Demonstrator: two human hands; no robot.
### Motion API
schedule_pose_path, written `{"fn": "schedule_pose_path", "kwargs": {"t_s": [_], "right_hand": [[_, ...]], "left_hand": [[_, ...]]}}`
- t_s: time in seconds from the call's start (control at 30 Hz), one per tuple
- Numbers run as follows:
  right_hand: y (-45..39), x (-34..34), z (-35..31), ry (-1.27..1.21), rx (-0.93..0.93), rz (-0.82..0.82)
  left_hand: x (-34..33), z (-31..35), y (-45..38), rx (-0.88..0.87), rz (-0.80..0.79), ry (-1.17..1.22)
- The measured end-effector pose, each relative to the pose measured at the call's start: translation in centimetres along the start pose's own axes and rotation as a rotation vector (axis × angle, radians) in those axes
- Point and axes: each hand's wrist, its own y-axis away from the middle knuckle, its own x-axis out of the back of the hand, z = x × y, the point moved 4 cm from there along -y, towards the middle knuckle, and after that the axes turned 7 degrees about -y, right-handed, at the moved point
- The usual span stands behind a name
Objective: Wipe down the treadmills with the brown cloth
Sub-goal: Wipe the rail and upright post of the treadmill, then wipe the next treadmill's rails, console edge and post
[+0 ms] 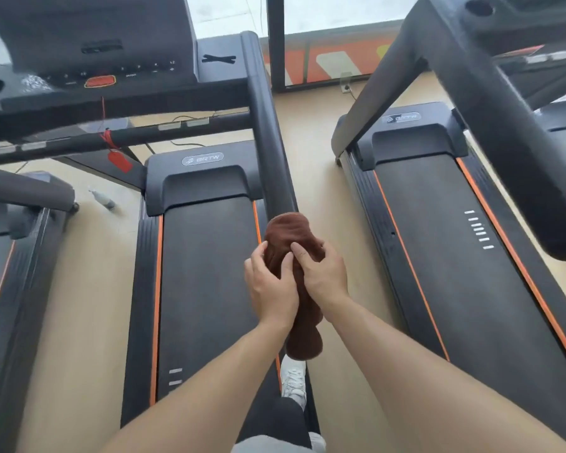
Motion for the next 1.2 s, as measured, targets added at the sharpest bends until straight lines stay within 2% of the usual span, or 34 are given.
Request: {"fn": "schedule_pose_path", "kwargs": {"t_s": [0.07, 0.17, 0.23, 0.37, 0.6, 0.67, 0.73, 0.83, 0.93, 1.0, 1.13, 1.2], "right_hand": [[0.2, 1.1, 0.6, -0.045, -0.132, -0.048], [0.9, 3.3, 1.7, -0.024, -0.315, -0.246], [1.6, 4.9, 2.3, 0.014, -0.379, -0.379], [2.9, 8.6, 4.4, 0.028, -0.437, -0.449], [6.4, 12.9, 5.0, -0.081, -0.384, -0.379], [7.0, 14.1, 4.6, -0.083, -0.325, -0.33], [7.8, 15.7, 3.9, -0.09, -0.258, -0.213], [9.2, 18.3, 3.4, -0.014, -0.185, -0.118], [10.4, 20.4, 2.4, 0.047, -0.138, -0.11], [10.8, 21.4, 1.8, 0.134, -0.155, -0.152], [9.8, 22.6, 1.9, 0.562, -0.246, -0.261], [8.5, 22.9, 1.8, 0.685, -0.263, -0.273]], "left_hand": [[1.0, 0.2, 0.8, 0.054, -0.015, 0.019], [2.0, 0.1, 2.4, 0.105, -0.107, 0.019], [2.3, -0.4, 3.9, 0.098, -0.146, 0.028], [1.3, -1.6, 8.1, 0.011, -0.289, -0.026], [-1.6, -1.3, 11.2, -0.07, -0.376, -0.005], [-2.5, -1.0, 12.4, -0.049, -0.463, 0.023], [-3.7, -0.9, 12.9, 0.039, -0.608, 0.024], [-4.7, 0.3, 13.6, 0.105, -0.798, -0.072], [-4.7, 1.6, 13.4, 0.005, -0.804, -0.1], [-4.8, 1.9, 12.7, -0.136, -0.776, -0.215], [-5.9, 2.2, 10.9, -0.432, -0.687, -0.54], [-6.9, 2.5, 10.2, -0.462, -0.741, -0.557]]}}
